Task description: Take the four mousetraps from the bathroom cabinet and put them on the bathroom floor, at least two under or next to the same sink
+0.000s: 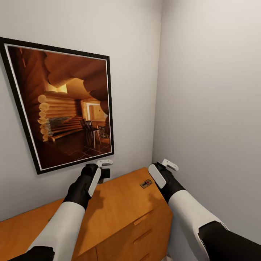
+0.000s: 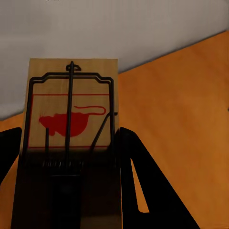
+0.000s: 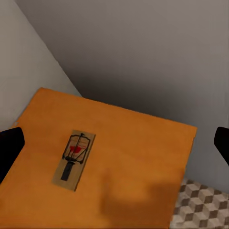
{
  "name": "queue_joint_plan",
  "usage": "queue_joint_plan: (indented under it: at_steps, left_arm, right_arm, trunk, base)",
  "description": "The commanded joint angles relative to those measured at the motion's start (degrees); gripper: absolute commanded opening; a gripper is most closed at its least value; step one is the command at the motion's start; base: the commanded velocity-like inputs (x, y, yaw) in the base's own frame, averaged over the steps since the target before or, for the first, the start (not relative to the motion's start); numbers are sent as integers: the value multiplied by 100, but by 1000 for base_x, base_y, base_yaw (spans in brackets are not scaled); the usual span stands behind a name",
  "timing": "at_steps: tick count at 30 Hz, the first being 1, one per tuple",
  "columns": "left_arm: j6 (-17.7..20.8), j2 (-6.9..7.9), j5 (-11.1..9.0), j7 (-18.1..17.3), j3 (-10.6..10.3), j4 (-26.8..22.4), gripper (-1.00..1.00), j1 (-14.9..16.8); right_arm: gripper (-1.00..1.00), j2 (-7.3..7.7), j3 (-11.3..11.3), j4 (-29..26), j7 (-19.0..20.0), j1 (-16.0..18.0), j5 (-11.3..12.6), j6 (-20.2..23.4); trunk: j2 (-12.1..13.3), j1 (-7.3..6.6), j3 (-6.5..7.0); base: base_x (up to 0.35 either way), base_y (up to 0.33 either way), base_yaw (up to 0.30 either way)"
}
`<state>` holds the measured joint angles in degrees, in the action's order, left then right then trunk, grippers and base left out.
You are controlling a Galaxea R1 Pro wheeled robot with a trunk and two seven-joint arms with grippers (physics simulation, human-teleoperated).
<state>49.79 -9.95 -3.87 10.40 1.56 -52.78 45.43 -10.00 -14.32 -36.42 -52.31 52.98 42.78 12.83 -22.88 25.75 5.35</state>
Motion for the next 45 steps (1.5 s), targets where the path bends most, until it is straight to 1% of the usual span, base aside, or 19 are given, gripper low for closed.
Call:
queue_joint_plan:
  at_steps: [1,10,31,32,34,35,36,37,38,39,40,41,42,43,44,45]
  left_arm:
    - [22,-5,-26,32,11,-5,-100,1]
    - [22,1,-26,32,11,-6,-100,1]
    - [47,1,-11,15,-11,-5,-100,-2]
    - [57,24,-7,-19,-43,-5,-100,-4]
    - [75,172,-5,-146,-117,-7,-100,-6]
    - [86,326,-11,-339,-210,-9,-100,-6]
    - [89,409,-17,-484,-283,-10,-100,-6]
    - [97,570,-30,-880,-474,-16,-100,-7]
    - [98,648,-34,-1134,-589,-19,-100,-7]
    - [99,801,-29,-1734,-840,-23,-100,-6]
    - [98,880,-23,-2057,-970,-25,-100,-6]
    - [89,1043,-15,-2697,-1236,-29,-100,-6]
    - [85,1125,-10,-2993,-1371,-31,-100,-7]
    - [76,1290,-6,-3489,-1645,-46,-100,-7]
    - [72,1372,-5,-3683,-1781,-59,-100,-7]
    - [64,1535,-3,-3967,-2049,-80,-100,-7]
  right_arm:
    - [100,0,-5,-2,19,2,2,51]
    - [100,0,-8,5,98,2,-5,52]
    - [100,0,-1,54,107,2,2,46]
    - [100,0,-1,55,107,2,2,45]
    - [100,0,0,55,107,2,2,46]
    - [100,0,0,56,107,2,2,45]
    - [100,0,0,56,107,2,2,45]
    - [100,0,0,56,107,2,2,47]
    - [100,0,0,56,107,2,2,47]
    - [100,0,0,56,107,2,2,47]
    - [100,0,0,56,107,2,2,48]
    - [100,0,0,56,107,2,2,48]
    - [100,0,0,56,107,2,2,48]
    - [100,0,0,56,107,2,2,49]
    - [100,0,0,56,107,2,2,50]
    - [100,0,0,56,107,2,2,51]
  trunk:
    - [-4,3,-3]
    - [-4,3,-3]
    - [-4,3,-3]
    - [-4,3,-3]
    - [-4,3,-3]
    - [-4,3,-3]
    - [-4,3,-3]
    - [-4,3,-3]
    - [-4,3,-3]
    - [-4,3,-3]
    - [-4,3,-3]
    - [-4,3,-3]
    - [-4,3,-3]
    - [-4,3,-3]
    - [-4,3,-3]
    - [-4,3,-3]
  base:
    - [116,47,0]
    - [151,72,0]
    - [7,3,0]
    - [0,0,0]
    - [0,0,0]
    - [0,0,0]
    - [0,0,0]
    - [0,0,0]
    - [0,0,0]
    - [0,0,0]
    - [0,0,0]
    - [0,0,0]
    - [0,0,0]
    - [0,0,0]
    - [0,0,0]
    - [0,0,0]
